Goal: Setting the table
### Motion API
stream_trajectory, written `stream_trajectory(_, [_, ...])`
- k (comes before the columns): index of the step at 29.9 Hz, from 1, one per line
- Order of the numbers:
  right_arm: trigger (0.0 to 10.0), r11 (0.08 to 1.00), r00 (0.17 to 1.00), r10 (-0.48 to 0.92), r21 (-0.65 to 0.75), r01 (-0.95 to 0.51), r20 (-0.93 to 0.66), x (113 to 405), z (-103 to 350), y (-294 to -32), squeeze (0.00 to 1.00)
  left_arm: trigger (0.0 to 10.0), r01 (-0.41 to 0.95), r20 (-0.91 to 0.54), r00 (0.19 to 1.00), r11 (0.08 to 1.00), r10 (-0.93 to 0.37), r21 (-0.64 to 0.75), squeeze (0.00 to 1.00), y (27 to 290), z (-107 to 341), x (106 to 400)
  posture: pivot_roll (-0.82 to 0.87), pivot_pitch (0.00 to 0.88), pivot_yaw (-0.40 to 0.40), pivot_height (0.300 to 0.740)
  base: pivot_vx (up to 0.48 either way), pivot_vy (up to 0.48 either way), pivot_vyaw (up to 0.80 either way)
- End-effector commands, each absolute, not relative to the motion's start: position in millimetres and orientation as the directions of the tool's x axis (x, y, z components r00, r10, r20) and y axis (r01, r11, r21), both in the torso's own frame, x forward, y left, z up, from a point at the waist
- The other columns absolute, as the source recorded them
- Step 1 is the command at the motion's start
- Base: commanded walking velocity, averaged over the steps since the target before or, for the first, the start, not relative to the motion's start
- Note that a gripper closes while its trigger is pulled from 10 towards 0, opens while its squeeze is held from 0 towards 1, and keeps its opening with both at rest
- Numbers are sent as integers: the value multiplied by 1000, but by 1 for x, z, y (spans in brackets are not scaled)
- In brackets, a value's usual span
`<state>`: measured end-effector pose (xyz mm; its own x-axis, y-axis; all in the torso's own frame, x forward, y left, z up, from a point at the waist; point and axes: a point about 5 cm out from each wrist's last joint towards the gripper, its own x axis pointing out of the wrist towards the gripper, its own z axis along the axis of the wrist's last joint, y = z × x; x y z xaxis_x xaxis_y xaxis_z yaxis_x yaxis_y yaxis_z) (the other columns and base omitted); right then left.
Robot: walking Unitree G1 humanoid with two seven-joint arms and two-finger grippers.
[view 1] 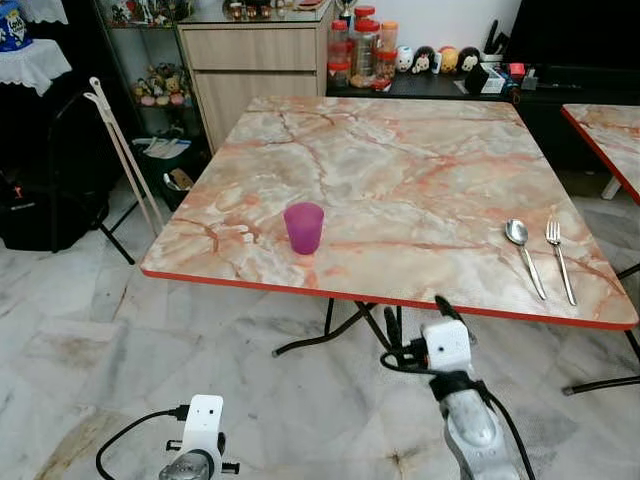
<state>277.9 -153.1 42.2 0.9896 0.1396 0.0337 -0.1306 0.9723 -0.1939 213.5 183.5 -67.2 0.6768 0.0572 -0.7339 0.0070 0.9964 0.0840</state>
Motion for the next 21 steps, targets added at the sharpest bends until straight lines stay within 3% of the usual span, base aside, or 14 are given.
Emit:
stream_trajectory(1, [10000, 985, 996, 90, -150, -86, 16, 285, 43, -155, 0, 10000, 2, -731, 678, 995, 72, 100, 0, 186, -67, 213, -100, 0, 30, 740, 0, 0, 0])
stream_trajectory(4, [10000, 989, 996, 81, -126, -77, 24, 291, 48, -153, 0, 10000, 10, -729, 681, 994, 71, 107, 0, 185, -67, 214, -101, 0, 31, 740, 0, 0, 0])
stream_trajectory(10, [10000, 988, 994, 104, -116, -98, 43, 300, 57, -146, 0, 10000, 11, -724, 686, 994, 73, 111, 0, 183, -65, 218, -93, 0, 24, 740, 0, -386, 0])
stream_trajectory(21, [10000, 996, 1000, 17, -89, -14, 24, 309, 61, -162, 0, 10000, 16, -727, 683, 994, 69, 110, 0, 182, -65, 217, -99, 0, 17, 740, 0, -386, -88])
